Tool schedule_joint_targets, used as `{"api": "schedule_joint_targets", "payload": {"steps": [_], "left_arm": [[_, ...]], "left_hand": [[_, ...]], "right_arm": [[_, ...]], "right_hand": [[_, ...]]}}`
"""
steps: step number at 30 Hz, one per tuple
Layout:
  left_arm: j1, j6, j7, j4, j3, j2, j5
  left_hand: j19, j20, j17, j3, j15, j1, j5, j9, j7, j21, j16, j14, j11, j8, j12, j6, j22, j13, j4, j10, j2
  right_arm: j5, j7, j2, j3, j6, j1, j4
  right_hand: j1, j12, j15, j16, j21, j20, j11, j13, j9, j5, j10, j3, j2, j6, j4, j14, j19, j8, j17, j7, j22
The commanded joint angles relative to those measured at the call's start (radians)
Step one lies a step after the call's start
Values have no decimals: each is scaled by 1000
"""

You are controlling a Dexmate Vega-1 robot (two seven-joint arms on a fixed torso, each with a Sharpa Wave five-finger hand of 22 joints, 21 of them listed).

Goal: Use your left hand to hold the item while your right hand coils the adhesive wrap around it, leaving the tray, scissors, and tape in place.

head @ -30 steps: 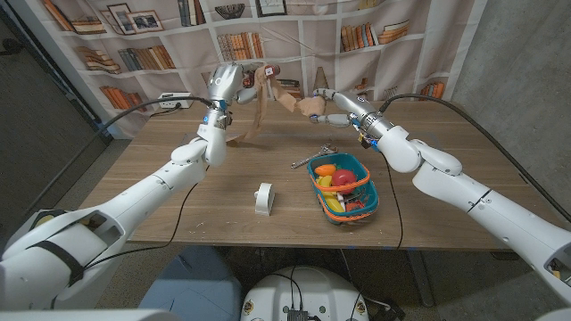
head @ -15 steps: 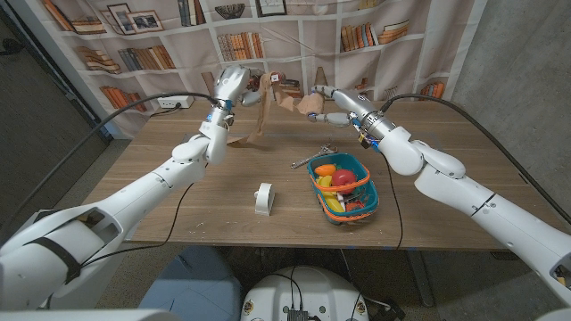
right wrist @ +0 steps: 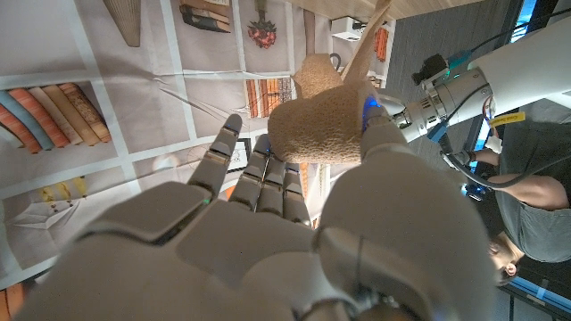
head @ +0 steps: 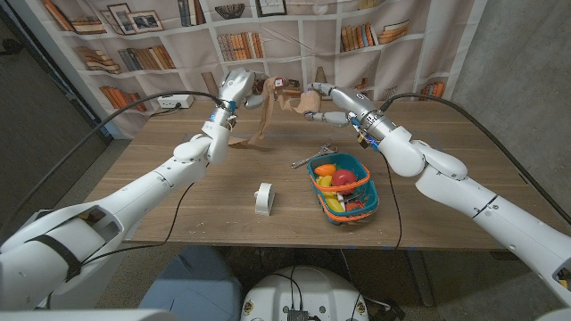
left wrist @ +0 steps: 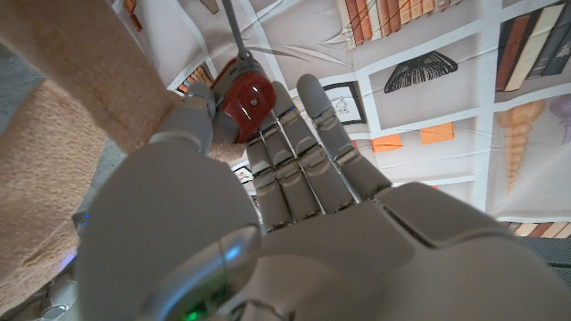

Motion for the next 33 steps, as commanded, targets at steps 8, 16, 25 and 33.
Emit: {"api": "schedule_joint_targets", "payload": {"steps": [8, 16, 25, 33], "left_arm": [[-19, -83, -48, -21, 32, 19, 39], [-19, -120, -74, -33, 38, 24, 51], [-24, -158, -101, -23, 41, 26, 55], [-40, -217, -123, 16, 54, 29, 56]], "left_hand": [[-1, -2, 3, 39, -2, 141, 3, 4, -16, 7, 5, 8, -5, 4, 3, 18, 2, 2, 33, 8, 150], [-1, -2, 3, 39, -2, 142, 2, 4, -18, 9, 6, 8, -7, 4, 3, 20, 2, 2, 33, 10, 150], [-2, -3, 3, 39, -2, 142, 2, 4, -20, 10, 6, 8, -5, 3, 2, 19, 2, 2, 33, 9, 149], [-3, -3, 3, 40, -1, 143, 1, 5, -20, 12, 5, 5, -7, 2, 3, 17, 2, 4, 33, 9, 151]], "right_arm": [[-41, -15, 29, 9, 64, 25, -8], [-57, -13, 41, 4, 77, 27, -10], [-84, -18, 65, 3, 59, 38, -26], [-105, -7, 96, -15, 24, 56, -33]], "right_hand": [[6, 0, -34, -7, -4, 2, -88, -1, 4, -5, 53, 5, 7, 4, -5, -1, -6, 2, -2, -9, 3], [8, -2, -36, -9, -4, 5, -78, -3, 5, -5, 52, 7, 7, 4, -6, -1, -9, 1, -4, -9, 3], [8, -5, -37, -10, -3, 7, -72, -6, 5, -5, 51, 7, 8, 6, -5, 0, -8, 1, -5, -7, 3], [8, -6, -38, -10, -3, 7, -69, -8, 5, -5, 52, 8, 10, 6, -5, -1, -7, 1, -5, -10, 3]]}}
